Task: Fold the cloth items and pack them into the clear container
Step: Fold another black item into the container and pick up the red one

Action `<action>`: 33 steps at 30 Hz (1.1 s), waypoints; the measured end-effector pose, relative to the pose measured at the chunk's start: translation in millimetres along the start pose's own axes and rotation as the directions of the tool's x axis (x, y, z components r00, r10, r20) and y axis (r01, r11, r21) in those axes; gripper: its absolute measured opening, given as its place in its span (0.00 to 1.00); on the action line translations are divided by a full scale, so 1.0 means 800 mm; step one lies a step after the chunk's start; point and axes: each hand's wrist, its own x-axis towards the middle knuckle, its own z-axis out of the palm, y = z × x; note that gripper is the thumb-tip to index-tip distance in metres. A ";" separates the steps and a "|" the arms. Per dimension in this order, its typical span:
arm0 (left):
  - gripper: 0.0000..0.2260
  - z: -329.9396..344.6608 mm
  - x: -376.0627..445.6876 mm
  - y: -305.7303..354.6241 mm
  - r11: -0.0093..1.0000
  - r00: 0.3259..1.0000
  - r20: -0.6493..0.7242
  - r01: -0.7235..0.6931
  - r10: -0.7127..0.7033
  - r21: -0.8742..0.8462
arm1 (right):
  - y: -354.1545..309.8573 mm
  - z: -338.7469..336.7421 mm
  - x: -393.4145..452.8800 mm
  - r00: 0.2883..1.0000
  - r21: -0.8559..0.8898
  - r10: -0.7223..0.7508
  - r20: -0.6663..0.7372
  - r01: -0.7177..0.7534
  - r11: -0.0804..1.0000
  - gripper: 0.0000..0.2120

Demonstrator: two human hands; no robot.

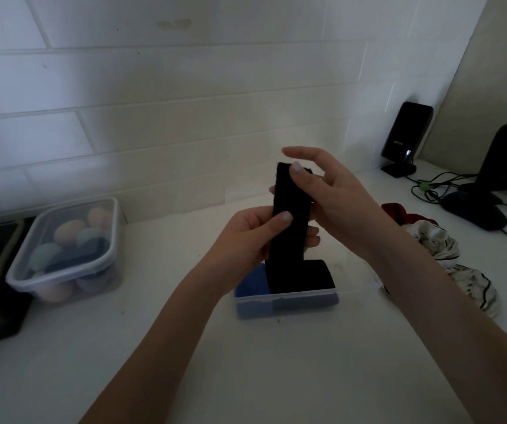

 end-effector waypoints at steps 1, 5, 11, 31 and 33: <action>0.14 0.000 0.001 0.000 1.000 0.999 -0.031 -0.022 0.023 0.014 | 0.001 -0.001 0.001 1.000 -0.015 0.025 0.019 -0.024 1.000 0.26; 0.10 -0.003 0.004 -0.002 0.988 0.984 -0.129 -0.112 0.125 0.105 | 0.005 0.002 -0.001 0.977 -0.143 0.120 0.174 -0.095 0.985 0.21; 0.06 -0.006 0.002 -0.002 0.973 0.991 -0.099 -0.068 0.092 0.220 | 0.007 0.002 0.001 0.998 0.026 -0.013 0.059 0.011 1.000 0.06; 0.16 -0.023 0.016 -0.023 0.521 0.700 -0.275 -0.161 0.659 0.839 | 0.000 -0.005 0.000 0.966 -0.017 -0.234 0.112 0.237 0.971 0.12; 0.15 -0.022 0.013 -0.016 0.562 0.660 -0.339 -0.152 0.670 0.813 | -0.002 -0.002 -0.002 0.959 -0.068 -0.262 0.105 0.270 0.960 0.13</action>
